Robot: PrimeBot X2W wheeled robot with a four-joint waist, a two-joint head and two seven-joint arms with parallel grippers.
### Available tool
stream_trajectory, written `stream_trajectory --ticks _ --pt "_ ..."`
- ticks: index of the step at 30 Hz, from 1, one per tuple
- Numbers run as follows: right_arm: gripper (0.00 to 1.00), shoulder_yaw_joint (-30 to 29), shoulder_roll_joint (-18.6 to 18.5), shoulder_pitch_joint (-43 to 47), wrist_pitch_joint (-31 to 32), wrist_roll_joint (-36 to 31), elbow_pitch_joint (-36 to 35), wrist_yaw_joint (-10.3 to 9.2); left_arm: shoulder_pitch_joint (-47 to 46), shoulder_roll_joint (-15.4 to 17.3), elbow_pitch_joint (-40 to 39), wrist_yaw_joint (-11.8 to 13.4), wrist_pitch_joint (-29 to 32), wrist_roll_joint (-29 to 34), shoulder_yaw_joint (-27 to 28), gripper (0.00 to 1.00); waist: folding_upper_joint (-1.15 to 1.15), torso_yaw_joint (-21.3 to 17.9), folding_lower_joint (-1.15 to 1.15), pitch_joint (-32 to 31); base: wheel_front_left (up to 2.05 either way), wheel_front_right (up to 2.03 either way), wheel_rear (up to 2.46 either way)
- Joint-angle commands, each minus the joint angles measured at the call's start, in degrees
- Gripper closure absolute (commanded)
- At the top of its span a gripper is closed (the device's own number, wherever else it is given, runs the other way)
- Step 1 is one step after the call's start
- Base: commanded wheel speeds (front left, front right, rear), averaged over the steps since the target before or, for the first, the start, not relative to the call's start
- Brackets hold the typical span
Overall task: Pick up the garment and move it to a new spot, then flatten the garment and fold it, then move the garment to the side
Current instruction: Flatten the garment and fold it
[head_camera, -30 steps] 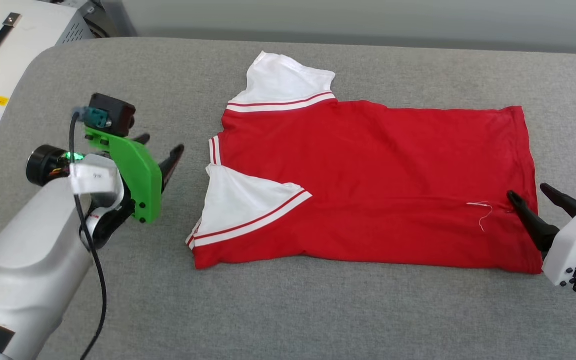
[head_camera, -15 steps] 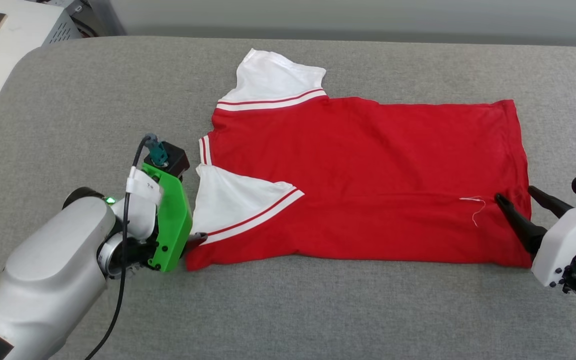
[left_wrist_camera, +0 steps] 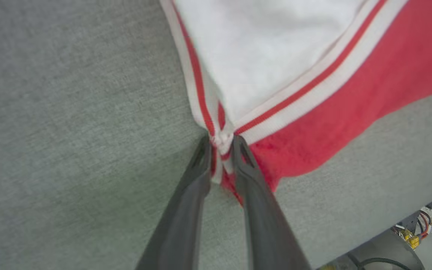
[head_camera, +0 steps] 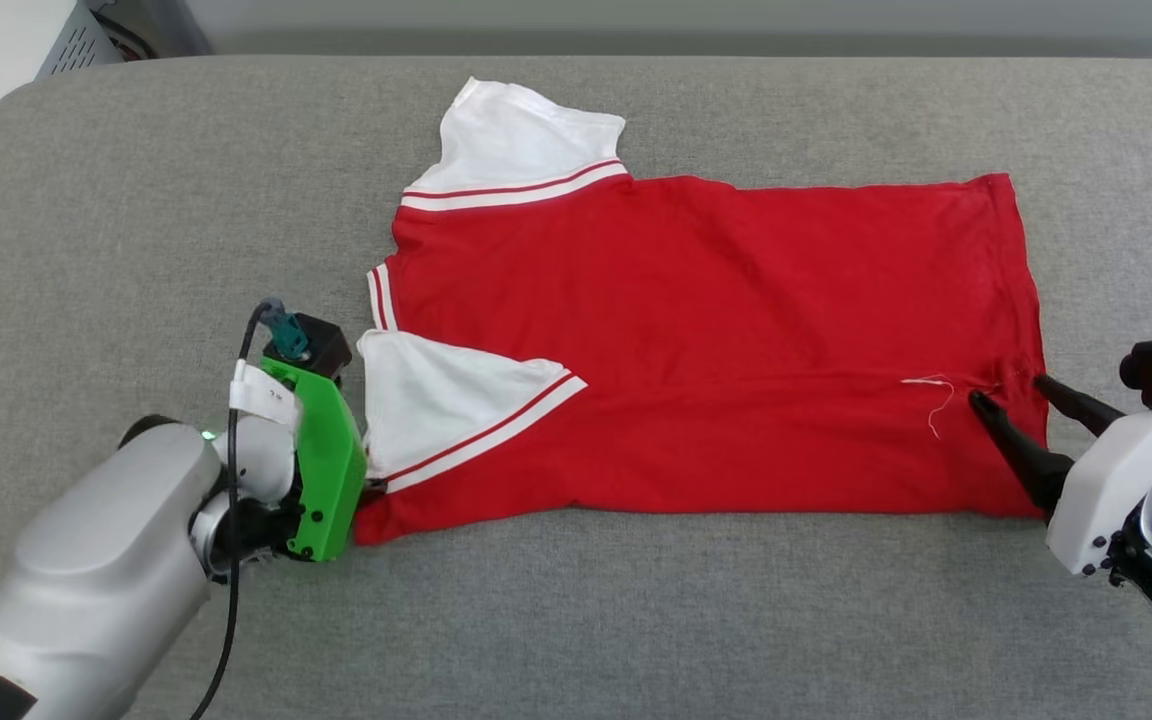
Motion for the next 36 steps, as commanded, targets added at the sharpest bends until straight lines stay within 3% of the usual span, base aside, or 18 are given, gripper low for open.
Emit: stream_trajectory --ticks 1,9,13,14,17,22,29,34,35,36 --pt "0.0 -0.21 -0.59 -1.21 0.3 -0.82 -0.49 -0.04 2.94 -1.36 0.37 -0.15 -0.37 -0.83 -1.62 1.0 0.0 0.32 0.0 -0.5 0.0 0.0 0.0" --pt "0.0 0.14 -7.04 -4.05 6.61 -0.16 -4.81 -0.04 1.33 1.87 -3.59 -0.15 -5.58 -2.95 -0.47 1.0 0.0 0.92 0.0 -2.62 0.0 0.0 0.0" --pt "0.0 0.81 -11.6 -4.68 14.24 2.38 -6.13 -0.04 1.19 3.96 -6.19 -0.15 -7.11 -2.79 -0.62 1.0 0.0 1.13 0.0 -3.05 0.0 0.0 0.0" --pt "0.0 1.69 -13.56 -4.4 18.83 4.21 -6.4 -0.04 1.26 4.59 -7.18 -0.15 -7.49 -2.73 -0.77 1.0 0.0 1.3 0.0 -2.84 0.0 0.0 0.0" --pt "0.0 3.15 -15.3 -3.67 24.55 6.55 -6.18 -0.04 1.23 4.97 -8.2 -0.15 -8.19 -2.35 -0.99 1.0 0.0 1.69 0.0 -2.11 0.0 0.0 0.0" --pt "0.0 4.8 -14.26 -3.36 26.33 5.83 -3.23 -0.04 0.73 4.12 -8.64 0.04 -9.26 -1.81 -0.96 1.0 0.0 2.51 0.0 -0.37 0.0 0.0 0.0" --pt "0.0 7.52 -9.51 -4.21 24.72 3.44 5.64 -0.04 -0.37 3.23 -8.05 0.15 -10.61 -0.72 -0.96 1.0 0.0 3.44 0.0 1.82 0.0 0.0 0.0" --pt "0.0 9.65 -6.32 -3.73 23.53 5.6 10.88 -0.04 0.1 2.74 -7.18 0.13 -11.75 -0.56 -1.14 1.0 0.0 3.55 0.0 2.0 0.0 0.0 0.0" --pt "0.27 10.13 -6.12 -3.75 22.97 5.88 11.26 -0.04 0.41 2.73 -6.91 0.12 -12.04 -0.61 -1.18 1.0 0.0 3.43 0.0 1.77 0.0 0.0 0.0" --pt "0.74 10.46 -6.08 -3.82 22.31 6.17 11.31 -0.04 0.69 2.73 -6.72 0.12 -12.23 -0.69 -1.21 1.0 0.0 3.32 0.0 1.57 0.0 0.0 0.0"
